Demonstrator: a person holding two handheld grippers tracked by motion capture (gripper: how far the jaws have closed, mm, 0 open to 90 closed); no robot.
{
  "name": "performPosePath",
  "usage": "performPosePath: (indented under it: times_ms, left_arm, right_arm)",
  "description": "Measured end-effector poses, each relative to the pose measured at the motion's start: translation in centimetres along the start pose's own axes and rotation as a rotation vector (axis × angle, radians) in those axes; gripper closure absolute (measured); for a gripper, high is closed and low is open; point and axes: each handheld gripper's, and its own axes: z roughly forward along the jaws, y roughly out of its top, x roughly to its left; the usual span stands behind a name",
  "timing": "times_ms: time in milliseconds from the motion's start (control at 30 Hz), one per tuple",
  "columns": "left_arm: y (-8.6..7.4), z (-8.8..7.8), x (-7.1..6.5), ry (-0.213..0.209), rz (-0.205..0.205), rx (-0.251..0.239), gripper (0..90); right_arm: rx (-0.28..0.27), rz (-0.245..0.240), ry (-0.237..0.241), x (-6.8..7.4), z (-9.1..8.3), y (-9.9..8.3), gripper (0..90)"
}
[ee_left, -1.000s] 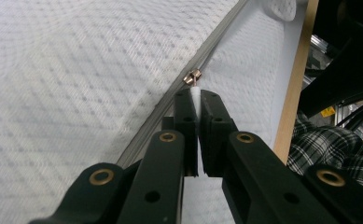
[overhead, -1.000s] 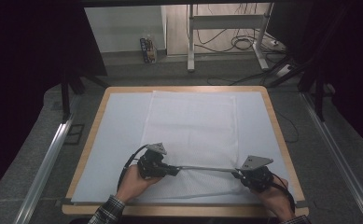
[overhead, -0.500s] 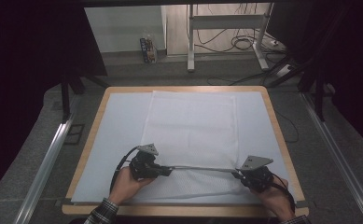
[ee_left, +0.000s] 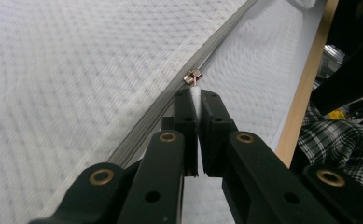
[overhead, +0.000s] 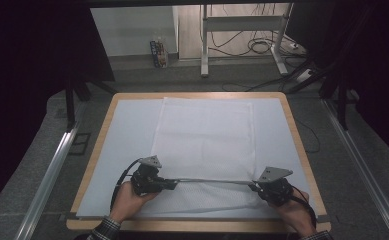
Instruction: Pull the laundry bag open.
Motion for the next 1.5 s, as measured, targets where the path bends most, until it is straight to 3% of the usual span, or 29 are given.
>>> performPosePath:
  times_ms: [567,1100,1167,1500]
  left_arm:
    - [-0.7,-0.7,0.1,0.020,-0.016,-0.009,87.3]
    - [-2.8,-3.1,1.2,0.049,-0.075,-0.045,87.3]
    - [-3.1,-3.2,1.3,0.031,-0.090,-0.060,87.3]
    - [-4.2,-4.5,2.0,0.061,-0.118,-0.065,87.3]
  right_arm:
    - [-0.001,0.002,-0.004,0.0,-0.1,0.0,84.4]
    - [0.000,0.024,-0.019,-0.6,-0.4,-0.4,84.5]
    - [-0.003,0.026,-0.019,-0.6,-0.5,-0.4,84.5]
    - [0.000,0.025,-0.024,-0.7,-0.5,-0.5,84.5]
